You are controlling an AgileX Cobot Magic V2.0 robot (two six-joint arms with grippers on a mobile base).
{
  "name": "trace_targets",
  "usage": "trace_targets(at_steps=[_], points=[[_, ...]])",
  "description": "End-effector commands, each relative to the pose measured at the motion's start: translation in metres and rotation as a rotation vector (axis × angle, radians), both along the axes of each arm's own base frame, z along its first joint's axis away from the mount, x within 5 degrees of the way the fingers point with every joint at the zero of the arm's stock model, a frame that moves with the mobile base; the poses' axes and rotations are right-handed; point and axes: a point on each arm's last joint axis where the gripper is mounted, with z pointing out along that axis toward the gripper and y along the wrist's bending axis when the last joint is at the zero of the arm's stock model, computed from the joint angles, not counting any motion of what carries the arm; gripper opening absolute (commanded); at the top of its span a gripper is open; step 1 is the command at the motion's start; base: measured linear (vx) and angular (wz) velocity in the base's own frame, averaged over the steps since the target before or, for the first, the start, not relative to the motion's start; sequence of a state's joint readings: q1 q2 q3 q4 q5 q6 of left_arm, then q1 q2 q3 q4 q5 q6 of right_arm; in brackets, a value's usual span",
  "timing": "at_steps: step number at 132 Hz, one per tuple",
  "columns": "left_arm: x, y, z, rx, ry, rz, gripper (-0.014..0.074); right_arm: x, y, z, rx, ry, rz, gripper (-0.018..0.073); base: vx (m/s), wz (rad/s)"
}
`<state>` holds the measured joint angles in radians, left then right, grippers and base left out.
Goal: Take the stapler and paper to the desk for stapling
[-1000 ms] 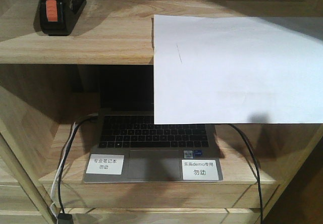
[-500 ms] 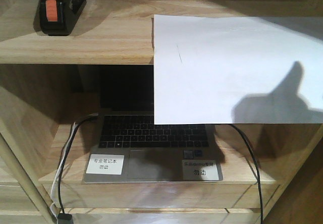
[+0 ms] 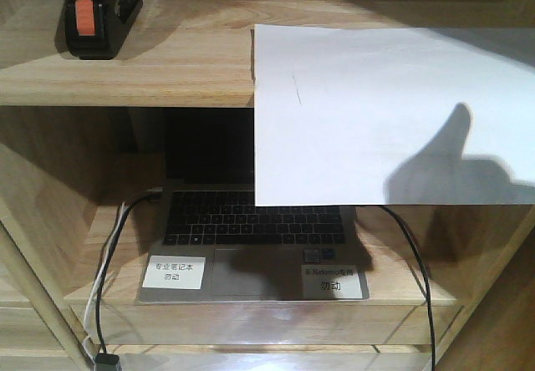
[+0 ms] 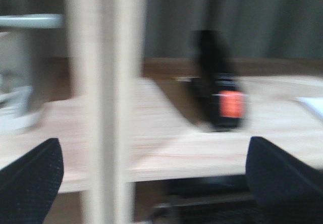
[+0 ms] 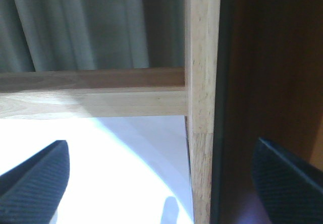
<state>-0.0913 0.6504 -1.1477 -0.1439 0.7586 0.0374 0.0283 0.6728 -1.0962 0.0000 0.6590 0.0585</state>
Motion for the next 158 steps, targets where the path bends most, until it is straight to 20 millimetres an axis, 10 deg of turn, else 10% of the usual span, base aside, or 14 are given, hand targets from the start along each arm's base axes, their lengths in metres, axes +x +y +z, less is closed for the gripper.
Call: trace_targets(at_steps=[1, 58, 117, 158], points=[[0.001, -0.007, 0.014, -0.033, -0.101, -0.08, 0.0715, 0.0, -0.001, 0.013, -0.011, -0.091, -0.01, 0.0665, 0.0, 0.0], [0.034, -0.065, 0.005, 0.009, -0.056, -0.45, 0.07, 0.0, -0.001, 0.013, -0.011, -0.091, -0.01, 0.0498, 0.0, 0.0], [0.044, -0.071, 0.006, 0.002, -0.065, -0.441, 0.0694, 0.0, -0.001, 0.013, -0.011, -0.085, -0.01, 0.0491, 0.0, 0.0], [0.091, -0.087, 0.037, -0.026, -0.008, -0.301, 0.0681, 0.0, -0.001, 0.013, -0.011, -0.085, -0.01, 0.0491, 0.0, 0.0]])
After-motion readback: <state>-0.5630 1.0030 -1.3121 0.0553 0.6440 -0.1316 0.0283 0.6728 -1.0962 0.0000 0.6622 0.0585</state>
